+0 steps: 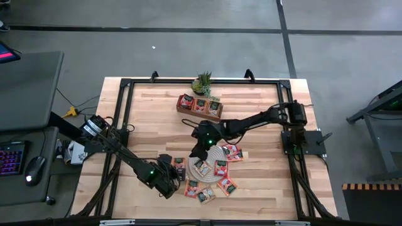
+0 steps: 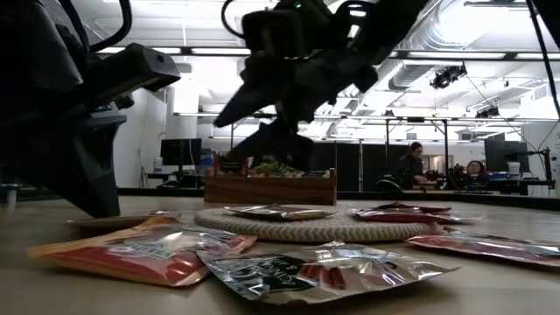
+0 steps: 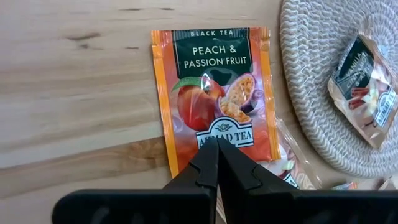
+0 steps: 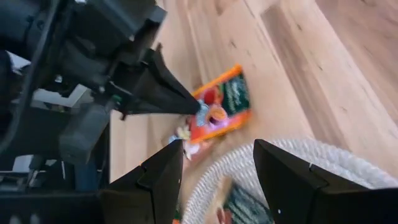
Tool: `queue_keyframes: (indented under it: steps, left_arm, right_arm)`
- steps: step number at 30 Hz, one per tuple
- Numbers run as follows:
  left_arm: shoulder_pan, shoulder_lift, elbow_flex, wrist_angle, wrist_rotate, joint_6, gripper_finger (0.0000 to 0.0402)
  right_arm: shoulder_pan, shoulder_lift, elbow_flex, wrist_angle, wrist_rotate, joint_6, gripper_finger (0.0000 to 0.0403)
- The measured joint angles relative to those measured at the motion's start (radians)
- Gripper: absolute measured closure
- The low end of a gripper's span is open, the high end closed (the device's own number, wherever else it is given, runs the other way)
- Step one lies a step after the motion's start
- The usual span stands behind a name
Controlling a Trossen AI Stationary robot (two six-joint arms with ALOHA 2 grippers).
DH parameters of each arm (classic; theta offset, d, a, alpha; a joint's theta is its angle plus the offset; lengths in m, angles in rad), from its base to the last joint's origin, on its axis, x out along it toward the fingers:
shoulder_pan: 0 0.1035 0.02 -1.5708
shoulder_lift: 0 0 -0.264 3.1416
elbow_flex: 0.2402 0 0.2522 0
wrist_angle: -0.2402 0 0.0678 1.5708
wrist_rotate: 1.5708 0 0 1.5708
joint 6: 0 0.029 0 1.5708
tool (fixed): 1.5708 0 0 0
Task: Pick & Place Tea
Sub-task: Put the orange tea bag into the middle section of the wooden organizer
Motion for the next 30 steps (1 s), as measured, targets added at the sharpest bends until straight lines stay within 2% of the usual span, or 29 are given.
queue_keyframes:
  steps: [7,11,22,30]
  left_arm:
    - [0.000,0.000,-0.001,0.001,-0.005,0.039,0.0401]
    - [0.000,0.000,-0.001,0.001,-0.006,0.044,0.0401]
    - [0.000,0.001,-0.003,0.014,-0.020,0.123,0.0402]
    - [0.000,0.001,-0.003,0.016,-0.032,0.146,0.0401]
  right_arm:
    - [-0.002,0.066,0.041,-0.008,-0.010,0.029,0.0210]
    - [-0.001,0.072,0.044,-0.007,-0.014,-0.023,0.0209]
    - [-0.001,0.072,0.044,-0.001,-0.002,-0.104,0.0147]
    - [0.000,0.104,0.051,0.014,-0.016,-0.051,0.0142]
